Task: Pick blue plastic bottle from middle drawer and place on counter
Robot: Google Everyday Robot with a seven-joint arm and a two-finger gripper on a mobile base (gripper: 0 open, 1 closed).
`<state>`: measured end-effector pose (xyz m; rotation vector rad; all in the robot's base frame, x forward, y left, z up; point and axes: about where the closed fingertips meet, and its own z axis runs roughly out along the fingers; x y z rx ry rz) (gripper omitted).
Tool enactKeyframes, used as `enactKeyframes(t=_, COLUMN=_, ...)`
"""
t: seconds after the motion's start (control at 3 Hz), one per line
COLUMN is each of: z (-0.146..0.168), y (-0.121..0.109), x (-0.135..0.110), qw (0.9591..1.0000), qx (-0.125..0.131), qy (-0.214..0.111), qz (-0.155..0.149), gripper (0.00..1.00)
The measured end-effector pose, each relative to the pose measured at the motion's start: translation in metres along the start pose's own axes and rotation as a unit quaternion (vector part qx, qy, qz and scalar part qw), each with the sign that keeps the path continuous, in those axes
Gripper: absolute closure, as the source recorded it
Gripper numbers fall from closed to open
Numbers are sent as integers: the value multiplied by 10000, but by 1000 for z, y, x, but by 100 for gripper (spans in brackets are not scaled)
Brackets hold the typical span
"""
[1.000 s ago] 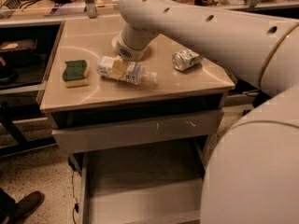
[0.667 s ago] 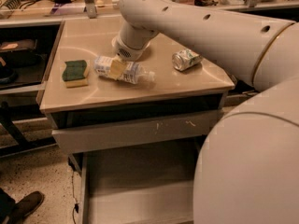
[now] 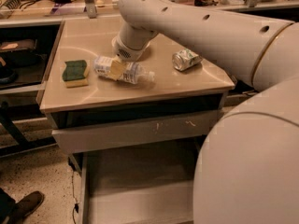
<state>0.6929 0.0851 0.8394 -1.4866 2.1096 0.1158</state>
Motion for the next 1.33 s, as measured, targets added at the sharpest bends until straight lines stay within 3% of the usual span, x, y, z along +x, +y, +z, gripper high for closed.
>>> enactKeyframes(t=0.67, z=0, y=0, x=0, qw=10000, qx=0, qy=0, qz=0, gripper=11)
enactKeyframes(t=1.0, z=0, y=0, x=0, qw=10000, qx=-1, qy=1, qz=-1, gripper=0)
enactKeyframes(t=1.33, z=0, y=0, x=0, qw=10000, qx=-1, qy=1, qz=-1, gripper=0)
